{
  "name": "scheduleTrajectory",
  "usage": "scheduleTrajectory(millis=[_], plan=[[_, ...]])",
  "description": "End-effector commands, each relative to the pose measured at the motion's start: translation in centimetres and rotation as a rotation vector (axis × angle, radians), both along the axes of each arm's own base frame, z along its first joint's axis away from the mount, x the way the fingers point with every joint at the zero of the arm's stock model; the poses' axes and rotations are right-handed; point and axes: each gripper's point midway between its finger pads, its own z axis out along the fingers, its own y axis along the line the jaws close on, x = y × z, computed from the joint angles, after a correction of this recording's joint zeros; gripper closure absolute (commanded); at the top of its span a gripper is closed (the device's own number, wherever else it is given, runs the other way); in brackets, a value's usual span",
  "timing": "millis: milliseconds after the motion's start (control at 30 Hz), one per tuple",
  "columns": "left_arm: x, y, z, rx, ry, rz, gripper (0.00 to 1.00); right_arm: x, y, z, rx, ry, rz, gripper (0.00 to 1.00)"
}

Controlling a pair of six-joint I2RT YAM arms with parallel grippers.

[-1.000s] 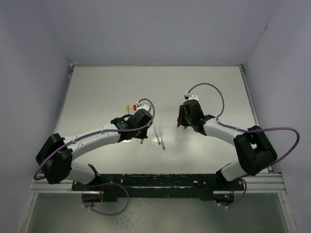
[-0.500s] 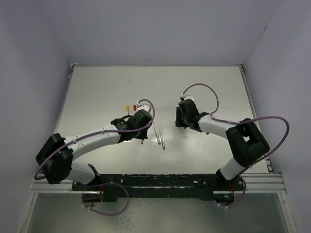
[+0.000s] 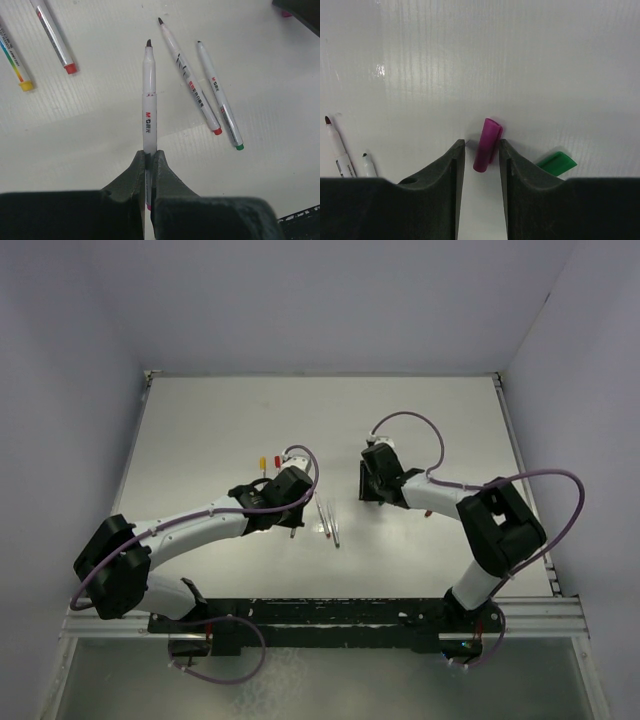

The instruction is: Insert the pens into the pen caps

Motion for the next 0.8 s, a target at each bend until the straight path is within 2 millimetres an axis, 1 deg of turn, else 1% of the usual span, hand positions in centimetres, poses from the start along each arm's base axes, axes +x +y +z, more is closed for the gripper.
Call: scheduleTrajectory(millis=[0, 200, 333, 467, 533, 633, 700, 767], plan=[[0.4, -0.7, 0.6, -0.029, -0.025, -0.019, 1.00, 0.3, -0.1, -0.5, -0.028, 0.020, -0.023, 0.65], [0.4, -0.7, 0.6, -0.035, -0.026, -0.019, 1.00, -0.1, -0.6, -1.7, -0.078, 0.054, -0.024, 0.73], [0.4, -0.8, 0.7, -0.038, -0.029, -0.018, 1.00, -0.8, -1.2, -2.8, -0.127, 0.087, -0.026, 0.84], [0.4, -0.8, 0.7, -0.039, -0.030, -0.018, 1.00, -1.5, -1.6, -3.6, -0.161, 0.114, -0.016, 1.00], [0.4, -0.7, 0.6, -0.038, -0.028, -0.016, 1.00, -1.7, -1.6, -3.7, -0.161, 0.117, -0.014, 1.00], [0.4, -0.8, 0.6, -0.043, -0.030, -0.021, 1.00, -1.6, -1.4, -3.1, -0.146, 0.100, -0.010, 1.00], [0.4, -1.0, 0.6, -0.049, -0.032, -0.027, 1.00, -1.1, -1.0, -1.9, -0.117, 0.066, -0.008, 1.00], [0.5, -1.3, 0.8, -0.062, -0.038, -0.036, 1.00, -0.5, -0.2, -0.4, -0.070, 0.018, 0.000, 1.00]])
